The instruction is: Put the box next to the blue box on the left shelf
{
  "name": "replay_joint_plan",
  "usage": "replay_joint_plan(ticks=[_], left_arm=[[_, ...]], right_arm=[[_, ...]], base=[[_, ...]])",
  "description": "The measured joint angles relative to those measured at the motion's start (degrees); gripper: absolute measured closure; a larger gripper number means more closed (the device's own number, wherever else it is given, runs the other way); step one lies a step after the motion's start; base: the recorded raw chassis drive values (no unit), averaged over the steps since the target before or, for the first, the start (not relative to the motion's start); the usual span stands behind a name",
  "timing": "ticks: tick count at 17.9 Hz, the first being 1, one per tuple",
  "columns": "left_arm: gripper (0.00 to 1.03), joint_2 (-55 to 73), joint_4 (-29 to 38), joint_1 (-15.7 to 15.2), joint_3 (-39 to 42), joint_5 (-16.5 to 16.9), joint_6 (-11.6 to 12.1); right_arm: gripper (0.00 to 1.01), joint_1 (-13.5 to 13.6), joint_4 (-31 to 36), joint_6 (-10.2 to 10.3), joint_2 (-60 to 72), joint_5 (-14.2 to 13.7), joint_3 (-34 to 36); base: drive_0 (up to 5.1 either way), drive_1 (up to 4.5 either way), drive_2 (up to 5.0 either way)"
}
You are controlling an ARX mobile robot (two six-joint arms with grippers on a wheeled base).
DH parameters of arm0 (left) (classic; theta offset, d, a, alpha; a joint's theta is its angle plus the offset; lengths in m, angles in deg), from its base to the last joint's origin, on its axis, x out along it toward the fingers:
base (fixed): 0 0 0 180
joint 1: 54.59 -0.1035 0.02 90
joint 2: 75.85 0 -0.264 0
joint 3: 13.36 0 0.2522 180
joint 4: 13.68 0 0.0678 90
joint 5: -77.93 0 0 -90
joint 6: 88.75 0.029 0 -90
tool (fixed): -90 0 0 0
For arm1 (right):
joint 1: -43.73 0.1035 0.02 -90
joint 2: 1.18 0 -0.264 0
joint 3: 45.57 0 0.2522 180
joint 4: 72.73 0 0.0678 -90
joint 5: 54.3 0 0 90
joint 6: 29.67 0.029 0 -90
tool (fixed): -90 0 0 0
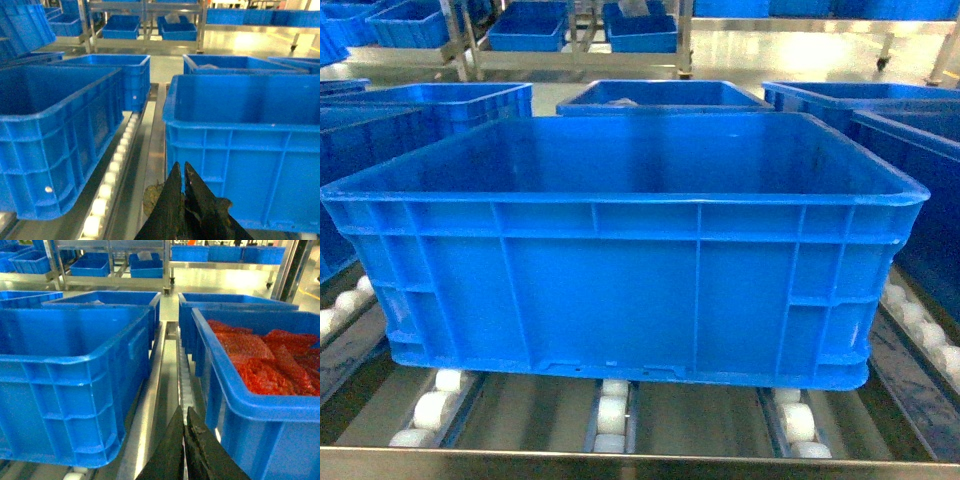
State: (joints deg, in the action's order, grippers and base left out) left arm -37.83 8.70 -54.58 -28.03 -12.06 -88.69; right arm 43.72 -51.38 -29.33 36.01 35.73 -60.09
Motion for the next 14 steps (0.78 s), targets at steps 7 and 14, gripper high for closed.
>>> replay_joint_plan(ticks=[7, 14], left_arm=[[1.01, -15.8, -13.6, 0.0, 0.0, 0.0, 0.0], [1.01, -23.4, -21.6, 0.0, 0.0, 0.0, 0.0]], right_arm=[[1.00, 0.0, -13.4, 0.0, -15.6, 0.0, 0.0], [1.00, 0.0, -21.0, 0.0, -23.2, 0.0, 0.0]], base=[[0.0, 0.00, 0.0], [0.0, 0.00, 0.0]])
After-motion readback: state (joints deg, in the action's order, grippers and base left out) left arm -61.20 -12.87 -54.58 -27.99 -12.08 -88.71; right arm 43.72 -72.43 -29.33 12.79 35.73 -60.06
